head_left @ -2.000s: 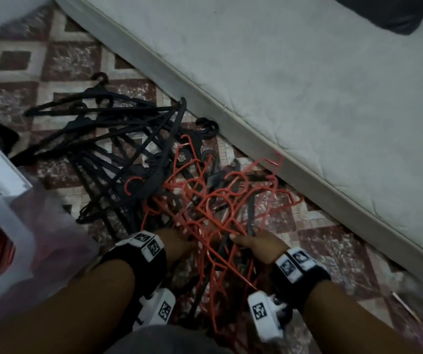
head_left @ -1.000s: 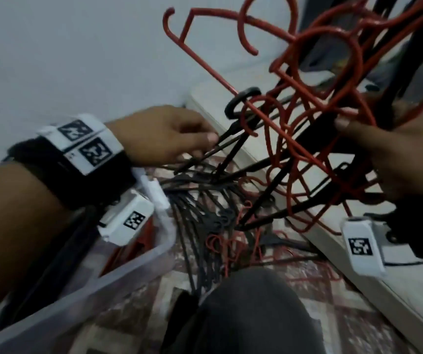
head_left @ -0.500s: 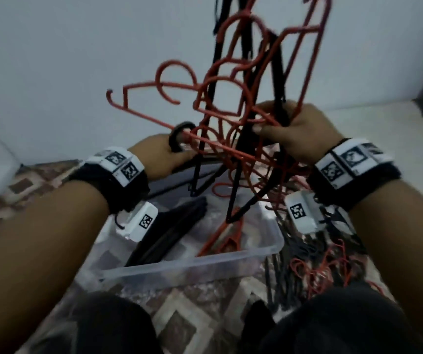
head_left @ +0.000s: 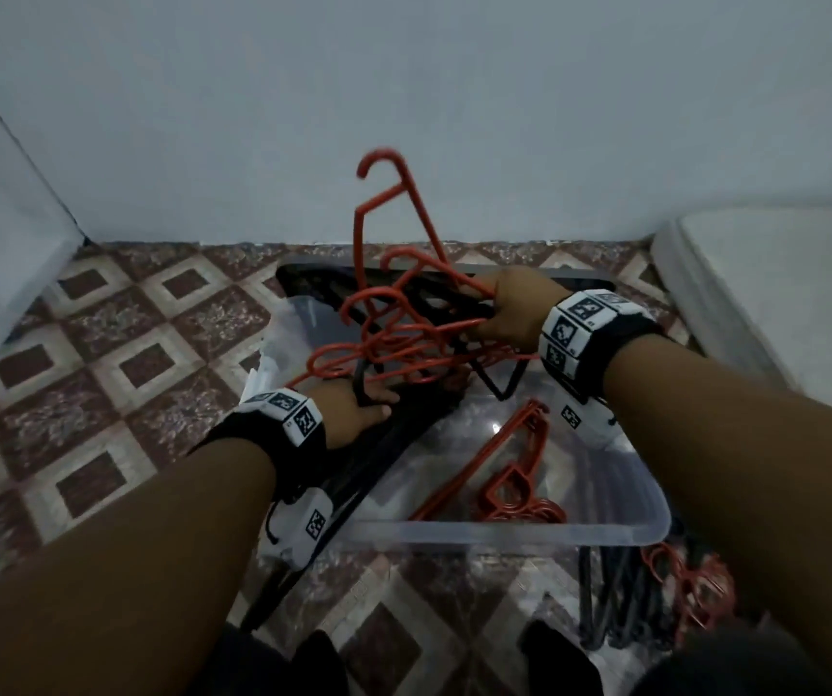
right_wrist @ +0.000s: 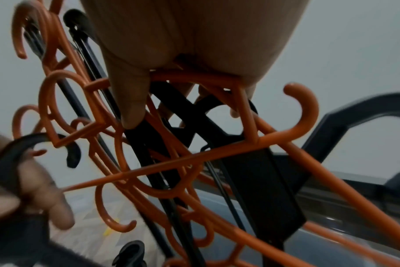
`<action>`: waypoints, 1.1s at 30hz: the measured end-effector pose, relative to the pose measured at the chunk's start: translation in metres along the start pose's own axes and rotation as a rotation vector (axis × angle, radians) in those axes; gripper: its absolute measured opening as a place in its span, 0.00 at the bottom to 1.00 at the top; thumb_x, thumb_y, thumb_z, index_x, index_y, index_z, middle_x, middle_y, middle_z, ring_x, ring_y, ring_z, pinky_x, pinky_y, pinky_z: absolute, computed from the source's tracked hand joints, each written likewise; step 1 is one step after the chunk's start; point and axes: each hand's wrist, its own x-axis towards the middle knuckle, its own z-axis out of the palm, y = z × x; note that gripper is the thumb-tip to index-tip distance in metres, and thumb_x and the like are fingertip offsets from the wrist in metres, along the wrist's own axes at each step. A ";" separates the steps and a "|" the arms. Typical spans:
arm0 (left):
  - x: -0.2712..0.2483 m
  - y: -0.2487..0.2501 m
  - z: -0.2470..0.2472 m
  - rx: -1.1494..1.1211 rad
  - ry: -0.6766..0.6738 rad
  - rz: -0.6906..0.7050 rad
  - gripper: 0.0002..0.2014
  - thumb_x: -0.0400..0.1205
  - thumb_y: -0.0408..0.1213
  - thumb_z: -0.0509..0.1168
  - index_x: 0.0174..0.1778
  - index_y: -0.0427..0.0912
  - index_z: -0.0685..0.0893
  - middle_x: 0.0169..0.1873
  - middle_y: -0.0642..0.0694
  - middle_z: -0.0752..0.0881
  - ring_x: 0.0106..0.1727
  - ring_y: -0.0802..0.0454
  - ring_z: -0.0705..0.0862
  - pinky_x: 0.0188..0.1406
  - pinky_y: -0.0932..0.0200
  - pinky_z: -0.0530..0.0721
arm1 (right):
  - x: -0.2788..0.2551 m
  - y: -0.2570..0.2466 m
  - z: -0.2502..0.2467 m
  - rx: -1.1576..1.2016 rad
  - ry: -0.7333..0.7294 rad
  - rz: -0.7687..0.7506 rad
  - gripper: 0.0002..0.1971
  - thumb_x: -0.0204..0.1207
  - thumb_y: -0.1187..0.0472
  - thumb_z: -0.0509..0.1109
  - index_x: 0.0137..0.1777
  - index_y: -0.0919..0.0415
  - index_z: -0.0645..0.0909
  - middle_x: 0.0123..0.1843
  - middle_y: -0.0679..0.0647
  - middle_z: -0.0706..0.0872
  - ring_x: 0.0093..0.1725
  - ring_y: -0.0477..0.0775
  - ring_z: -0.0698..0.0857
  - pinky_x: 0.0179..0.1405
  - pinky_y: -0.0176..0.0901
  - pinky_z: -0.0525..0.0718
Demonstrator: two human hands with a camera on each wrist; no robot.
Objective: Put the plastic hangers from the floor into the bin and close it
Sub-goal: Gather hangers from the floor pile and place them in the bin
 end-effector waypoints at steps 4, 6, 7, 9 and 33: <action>0.015 -0.015 0.001 0.090 0.039 -0.006 0.18 0.85 0.56 0.59 0.70 0.63 0.79 0.73 0.54 0.77 0.71 0.49 0.76 0.73 0.50 0.73 | 0.025 0.010 0.030 -0.047 -0.026 -0.014 0.06 0.71 0.49 0.79 0.43 0.44 0.83 0.47 0.48 0.87 0.49 0.56 0.87 0.51 0.48 0.86; 0.019 -0.016 0.000 0.082 0.075 0.013 0.16 0.85 0.56 0.59 0.68 0.64 0.79 0.66 0.53 0.82 0.62 0.48 0.82 0.65 0.51 0.79 | 0.028 0.023 0.043 0.025 0.008 0.028 0.11 0.71 0.49 0.79 0.36 0.39 0.78 0.43 0.44 0.85 0.47 0.53 0.87 0.48 0.44 0.84; 0.021 -0.014 0.000 0.072 0.097 0.030 0.16 0.85 0.55 0.58 0.68 0.63 0.78 0.63 0.52 0.84 0.59 0.47 0.83 0.61 0.51 0.80 | 0.028 0.031 0.049 0.064 0.026 0.062 0.11 0.71 0.49 0.79 0.36 0.39 0.78 0.42 0.43 0.85 0.46 0.52 0.87 0.46 0.42 0.83; 0.024 -0.003 0.001 0.063 0.131 0.053 0.17 0.85 0.55 0.58 0.69 0.60 0.78 0.61 0.49 0.85 0.56 0.45 0.84 0.58 0.50 0.82 | 0.025 0.045 0.060 0.090 0.017 0.128 0.06 0.72 0.52 0.79 0.42 0.43 0.83 0.43 0.43 0.87 0.48 0.52 0.87 0.48 0.43 0.84; 0.007 0.049 -0.036 -0.039 0.327 -0.087 0.19 0.83 0.51 0.65 0.68 0.48 0.78 0.49 0.48 0.86 0.53 0.45 0.85 0.50 0.56 0.81 | -0.040 0.017 0.022 0.406 0.179 0.336 0.14 0.77 0.62 0.67 0.60 0.49 0.84 0.50 0.52 0.89 0.45 0.53 0.89 0.43 0.44 0.90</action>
